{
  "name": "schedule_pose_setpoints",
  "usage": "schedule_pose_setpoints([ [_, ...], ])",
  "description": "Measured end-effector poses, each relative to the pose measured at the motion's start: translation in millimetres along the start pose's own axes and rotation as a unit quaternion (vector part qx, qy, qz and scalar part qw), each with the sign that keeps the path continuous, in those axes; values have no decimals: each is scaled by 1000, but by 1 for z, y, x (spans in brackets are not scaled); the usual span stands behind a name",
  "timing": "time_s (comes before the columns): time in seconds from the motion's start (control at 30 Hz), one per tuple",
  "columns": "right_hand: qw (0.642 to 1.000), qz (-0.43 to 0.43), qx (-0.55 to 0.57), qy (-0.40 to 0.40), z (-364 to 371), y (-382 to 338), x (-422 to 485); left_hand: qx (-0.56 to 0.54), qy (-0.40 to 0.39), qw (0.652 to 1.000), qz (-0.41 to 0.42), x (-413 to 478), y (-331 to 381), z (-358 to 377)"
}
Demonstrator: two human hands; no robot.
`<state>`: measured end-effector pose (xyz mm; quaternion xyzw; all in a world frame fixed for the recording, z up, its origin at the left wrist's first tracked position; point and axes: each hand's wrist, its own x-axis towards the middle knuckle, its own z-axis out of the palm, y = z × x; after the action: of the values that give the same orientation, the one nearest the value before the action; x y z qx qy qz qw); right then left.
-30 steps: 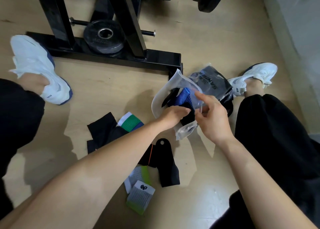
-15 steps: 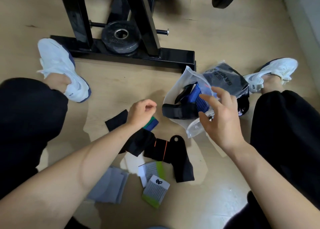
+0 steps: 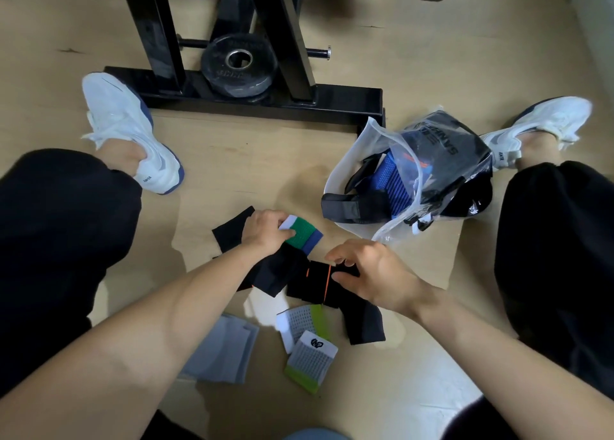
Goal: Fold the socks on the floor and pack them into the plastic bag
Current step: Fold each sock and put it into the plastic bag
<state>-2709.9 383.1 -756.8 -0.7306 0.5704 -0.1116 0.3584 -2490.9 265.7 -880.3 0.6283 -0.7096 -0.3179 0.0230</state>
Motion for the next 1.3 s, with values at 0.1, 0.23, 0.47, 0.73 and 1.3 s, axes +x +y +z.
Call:
schedule_pose_setpoints([
  [0.1,999,37,33,6,2,1,3,-91,-31,995,26,-12,4,-20],
  [0.23,996,48,65,44,-3,-3,8,-154,-87,981,77,-31,18,-55],
  [0.47,977,55,178,101,-5,-16,6,-270,-179,938,125,-89,63,-106],
  [0.73,902,22,428,51,-20,-32,-11,-379,-182,907,24,-142,85,-133],
  [1.3,806,82,577,104,-36,-45,-16,-471,-107,875,6,-138,108,-125],
])
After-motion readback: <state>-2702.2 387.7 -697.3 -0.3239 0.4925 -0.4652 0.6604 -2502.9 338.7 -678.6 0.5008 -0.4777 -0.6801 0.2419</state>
